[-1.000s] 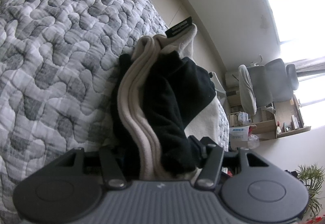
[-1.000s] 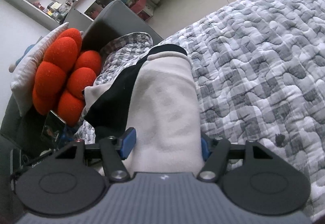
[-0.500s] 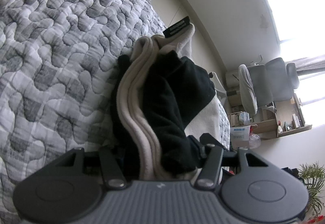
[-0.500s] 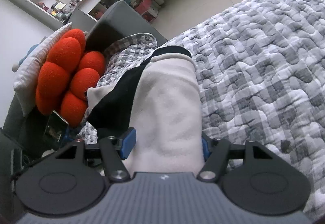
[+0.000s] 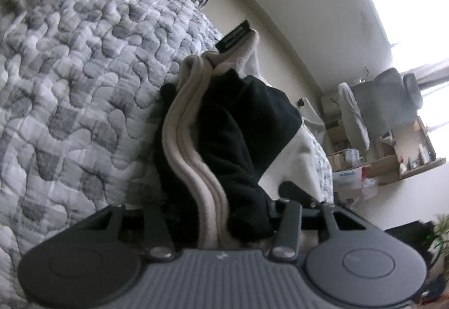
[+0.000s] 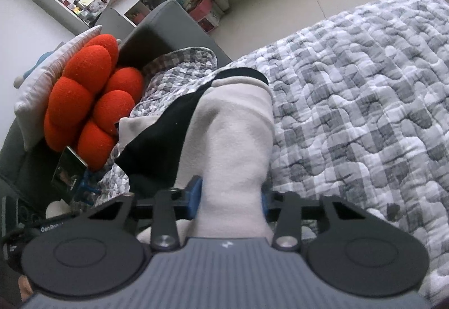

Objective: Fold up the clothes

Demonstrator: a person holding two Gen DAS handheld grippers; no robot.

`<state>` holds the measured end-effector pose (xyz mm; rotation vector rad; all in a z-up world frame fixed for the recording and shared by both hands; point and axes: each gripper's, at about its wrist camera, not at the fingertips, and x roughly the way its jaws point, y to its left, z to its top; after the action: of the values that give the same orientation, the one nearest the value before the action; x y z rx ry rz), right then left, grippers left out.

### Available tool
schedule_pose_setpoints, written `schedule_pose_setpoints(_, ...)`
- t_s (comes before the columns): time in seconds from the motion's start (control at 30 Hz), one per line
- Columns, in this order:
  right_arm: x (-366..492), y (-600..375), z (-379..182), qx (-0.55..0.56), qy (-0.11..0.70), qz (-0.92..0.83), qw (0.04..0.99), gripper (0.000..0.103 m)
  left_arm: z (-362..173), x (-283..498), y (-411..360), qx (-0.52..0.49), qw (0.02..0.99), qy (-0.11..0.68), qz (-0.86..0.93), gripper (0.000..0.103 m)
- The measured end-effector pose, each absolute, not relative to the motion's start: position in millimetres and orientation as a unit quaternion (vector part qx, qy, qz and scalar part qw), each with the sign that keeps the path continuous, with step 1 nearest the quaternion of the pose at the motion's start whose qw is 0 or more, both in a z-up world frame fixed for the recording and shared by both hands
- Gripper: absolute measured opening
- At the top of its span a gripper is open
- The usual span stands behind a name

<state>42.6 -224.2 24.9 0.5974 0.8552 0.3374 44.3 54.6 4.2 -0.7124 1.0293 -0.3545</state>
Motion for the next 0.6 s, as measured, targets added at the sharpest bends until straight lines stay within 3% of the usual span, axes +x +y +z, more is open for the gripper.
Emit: schedule_pose_setpoints(0.6,30,-185,52,0.202,0.351,0.153,0.902,0.032,36,43,46,-0.248,0.862,0.419,-0.142,0.039)
